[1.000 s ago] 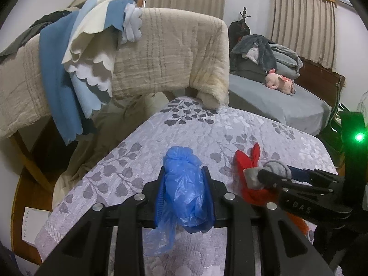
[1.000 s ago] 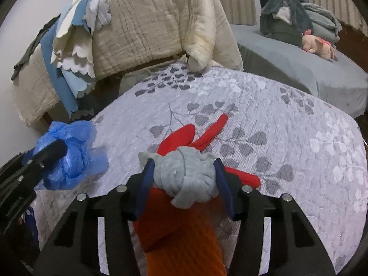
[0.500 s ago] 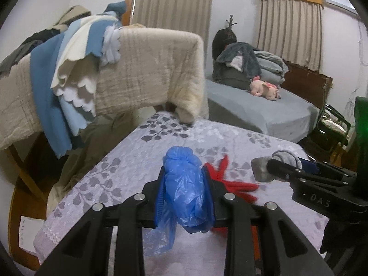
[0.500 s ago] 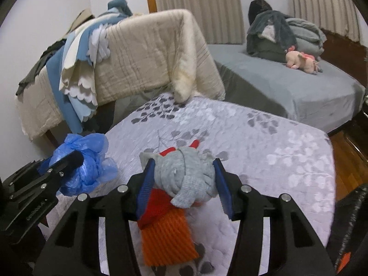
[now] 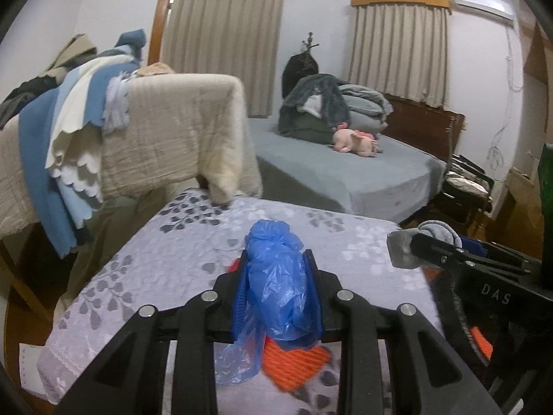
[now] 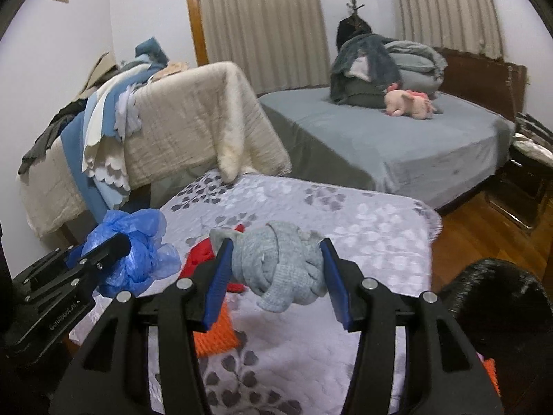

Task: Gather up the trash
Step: 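Carry the blue bag and grey sock over the bin and release both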

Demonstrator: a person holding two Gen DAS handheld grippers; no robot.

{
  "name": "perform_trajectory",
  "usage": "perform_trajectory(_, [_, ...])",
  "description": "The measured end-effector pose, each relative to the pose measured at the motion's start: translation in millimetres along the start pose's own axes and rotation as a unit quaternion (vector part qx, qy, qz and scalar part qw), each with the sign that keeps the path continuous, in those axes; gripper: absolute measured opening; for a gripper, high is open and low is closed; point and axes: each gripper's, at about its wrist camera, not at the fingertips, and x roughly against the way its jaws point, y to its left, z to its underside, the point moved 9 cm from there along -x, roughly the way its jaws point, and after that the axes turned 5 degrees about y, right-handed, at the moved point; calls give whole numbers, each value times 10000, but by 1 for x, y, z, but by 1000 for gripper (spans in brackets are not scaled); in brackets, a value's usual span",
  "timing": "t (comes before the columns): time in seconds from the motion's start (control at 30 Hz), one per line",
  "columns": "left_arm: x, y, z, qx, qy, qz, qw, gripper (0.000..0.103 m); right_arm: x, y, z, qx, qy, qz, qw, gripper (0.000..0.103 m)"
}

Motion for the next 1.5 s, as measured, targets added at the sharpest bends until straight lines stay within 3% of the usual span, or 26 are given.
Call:
perform_trajectory(0.4, [26, -83, -5, -335, -100, 520, 9980, 29, 77, -76, 14, -413, -299, 550, 9972, 49])
perform_trajectory(0.83, [35, -182, -3, -848, -82, 1228, 9888, 29, 140, -162, 43, -778, -419, 1202, 9888, 49])
perform_trajectory(1.17, [30, -244, 4, -1126, 4, 1761, 9779, 29, 157, -214, 67, -1001, -355, 1649, 9806, 49])
perform_trajectory(1.5, [24, -283, 12, -1301, 91, 2025, 9706, 29, 158, -249, 89, -1207, -261, 1860, 9748, 49])
